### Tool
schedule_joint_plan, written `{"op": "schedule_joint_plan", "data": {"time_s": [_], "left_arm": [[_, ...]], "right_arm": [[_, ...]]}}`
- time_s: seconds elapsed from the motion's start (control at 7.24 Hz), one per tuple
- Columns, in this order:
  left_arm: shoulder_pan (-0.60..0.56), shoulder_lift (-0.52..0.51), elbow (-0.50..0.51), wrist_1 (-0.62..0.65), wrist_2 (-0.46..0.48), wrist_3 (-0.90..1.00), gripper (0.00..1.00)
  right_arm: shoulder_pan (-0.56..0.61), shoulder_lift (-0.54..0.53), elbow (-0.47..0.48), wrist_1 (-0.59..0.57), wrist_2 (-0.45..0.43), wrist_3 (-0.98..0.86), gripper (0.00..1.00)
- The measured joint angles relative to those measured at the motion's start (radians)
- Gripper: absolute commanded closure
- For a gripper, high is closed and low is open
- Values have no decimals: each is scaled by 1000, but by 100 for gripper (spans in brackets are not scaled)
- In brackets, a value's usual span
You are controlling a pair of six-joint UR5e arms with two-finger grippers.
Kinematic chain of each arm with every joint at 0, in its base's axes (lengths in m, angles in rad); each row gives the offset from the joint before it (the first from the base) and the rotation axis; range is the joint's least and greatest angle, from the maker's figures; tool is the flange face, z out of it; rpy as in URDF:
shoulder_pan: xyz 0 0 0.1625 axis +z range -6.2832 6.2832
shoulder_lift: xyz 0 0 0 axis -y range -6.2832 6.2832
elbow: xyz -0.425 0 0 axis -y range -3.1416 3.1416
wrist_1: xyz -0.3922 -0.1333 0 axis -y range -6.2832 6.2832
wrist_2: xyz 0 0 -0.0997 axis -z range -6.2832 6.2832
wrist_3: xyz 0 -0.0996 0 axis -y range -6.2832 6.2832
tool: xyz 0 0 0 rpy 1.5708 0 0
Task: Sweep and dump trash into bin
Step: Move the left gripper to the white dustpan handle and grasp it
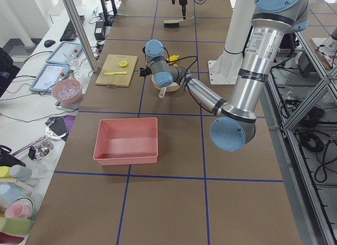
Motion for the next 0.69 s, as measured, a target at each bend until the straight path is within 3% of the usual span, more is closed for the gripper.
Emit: {"op": "schedule_joint_plan", "data": {"time_s": [0.28,0.41,0.55,0.69], "left_arm": [[139,9,105,-210,101,-73,1],[187,14,144,-297,123,-80,1],[215,21,167,-363,131,-76,1],[225,29,179,-397,133,-62,1]], "right_arm": [[-37,-14,-16,34,-14,2,5],[-45,-27,-33,69,-15,3,24],[-50,-40,-44,95,-15,4,59],[-51,-46,-48,108,-14,4,81]]}}
